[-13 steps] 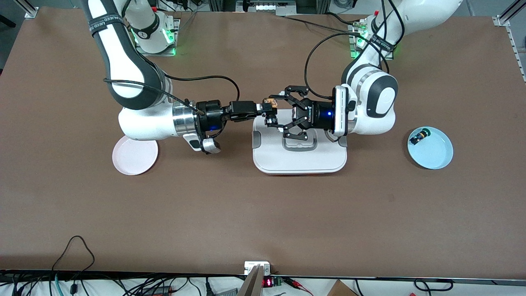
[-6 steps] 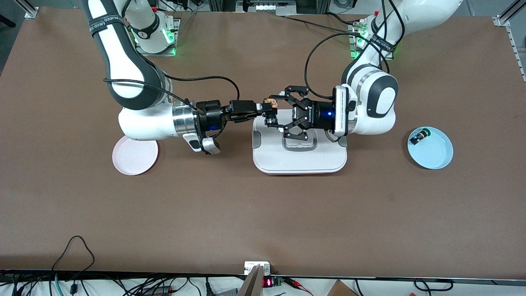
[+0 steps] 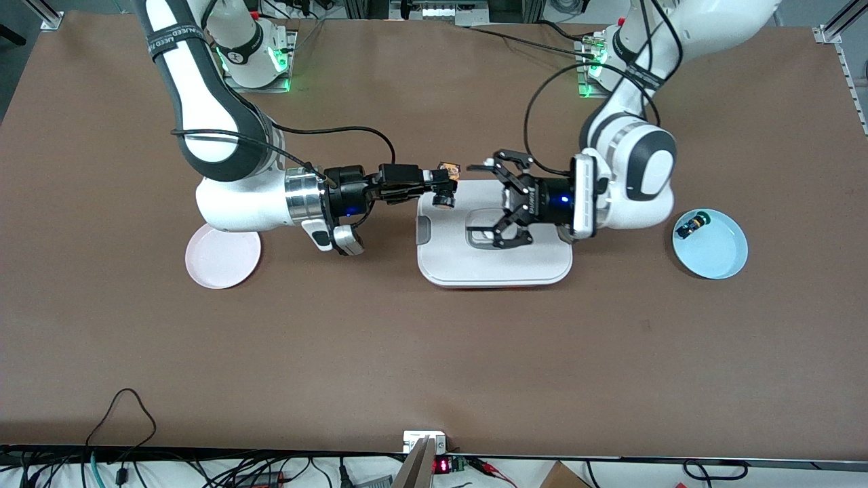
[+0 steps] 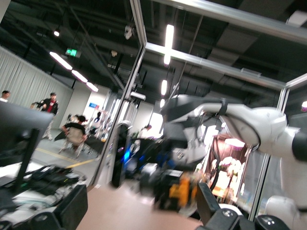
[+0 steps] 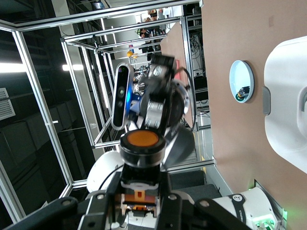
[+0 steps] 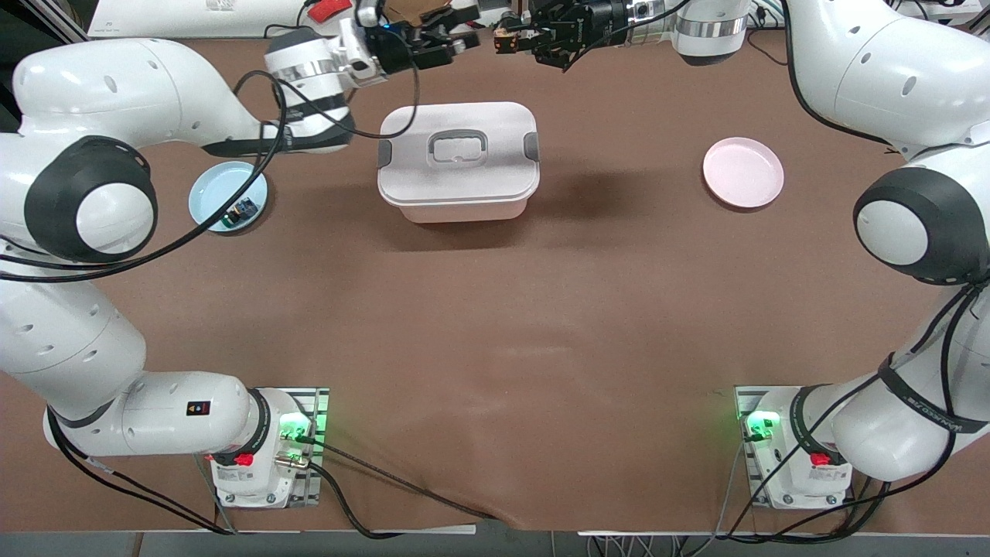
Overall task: Transfer orange switch to right arm and place
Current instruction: 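Open the left gripper and withdraw it while the right gripper pulls back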
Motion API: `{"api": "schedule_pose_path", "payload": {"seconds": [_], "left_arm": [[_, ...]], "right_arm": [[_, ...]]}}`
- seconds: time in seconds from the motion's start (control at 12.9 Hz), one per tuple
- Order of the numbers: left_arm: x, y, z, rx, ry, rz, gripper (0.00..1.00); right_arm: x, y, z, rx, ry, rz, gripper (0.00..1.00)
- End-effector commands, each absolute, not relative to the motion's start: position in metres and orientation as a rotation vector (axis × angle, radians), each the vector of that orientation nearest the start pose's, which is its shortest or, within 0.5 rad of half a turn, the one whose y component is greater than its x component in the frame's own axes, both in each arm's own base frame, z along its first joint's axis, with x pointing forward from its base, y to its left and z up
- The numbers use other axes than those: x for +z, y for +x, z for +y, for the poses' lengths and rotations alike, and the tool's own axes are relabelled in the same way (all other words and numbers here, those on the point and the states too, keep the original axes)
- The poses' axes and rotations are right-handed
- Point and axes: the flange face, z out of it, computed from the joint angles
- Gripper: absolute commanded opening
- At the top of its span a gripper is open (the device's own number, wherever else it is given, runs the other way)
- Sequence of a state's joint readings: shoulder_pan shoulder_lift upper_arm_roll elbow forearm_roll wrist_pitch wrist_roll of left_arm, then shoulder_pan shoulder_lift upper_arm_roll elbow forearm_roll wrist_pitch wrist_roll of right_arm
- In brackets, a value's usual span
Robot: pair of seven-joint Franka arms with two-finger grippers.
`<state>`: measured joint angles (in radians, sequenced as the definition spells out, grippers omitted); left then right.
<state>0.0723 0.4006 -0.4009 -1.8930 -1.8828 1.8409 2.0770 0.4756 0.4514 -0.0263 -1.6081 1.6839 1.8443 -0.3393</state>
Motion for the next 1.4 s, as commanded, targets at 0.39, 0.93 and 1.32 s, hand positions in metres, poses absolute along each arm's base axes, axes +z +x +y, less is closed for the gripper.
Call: {"api": "schedule_pose_path", "payload": {"seconds": [0.39,0.93,1.32], "left_arm": [[0.328,0.601,0.029,0.974,1.617,-1.278,1.0],[0.38,0.618,0.186,0.452,1.951,-2.115,1.0],[0.513,0.654,0.198,0.176,2.31,-2.28,1.0]], "right_arm": [[0.43,0.602,0.307,0.179,-1.898,-0.224,0.23],[0.391,0.6,0.191,0.311,-2.303,-0.752,0.23],[0.348,0.607,0.132,0.377,-2.47,-1.511,0.24]]}}
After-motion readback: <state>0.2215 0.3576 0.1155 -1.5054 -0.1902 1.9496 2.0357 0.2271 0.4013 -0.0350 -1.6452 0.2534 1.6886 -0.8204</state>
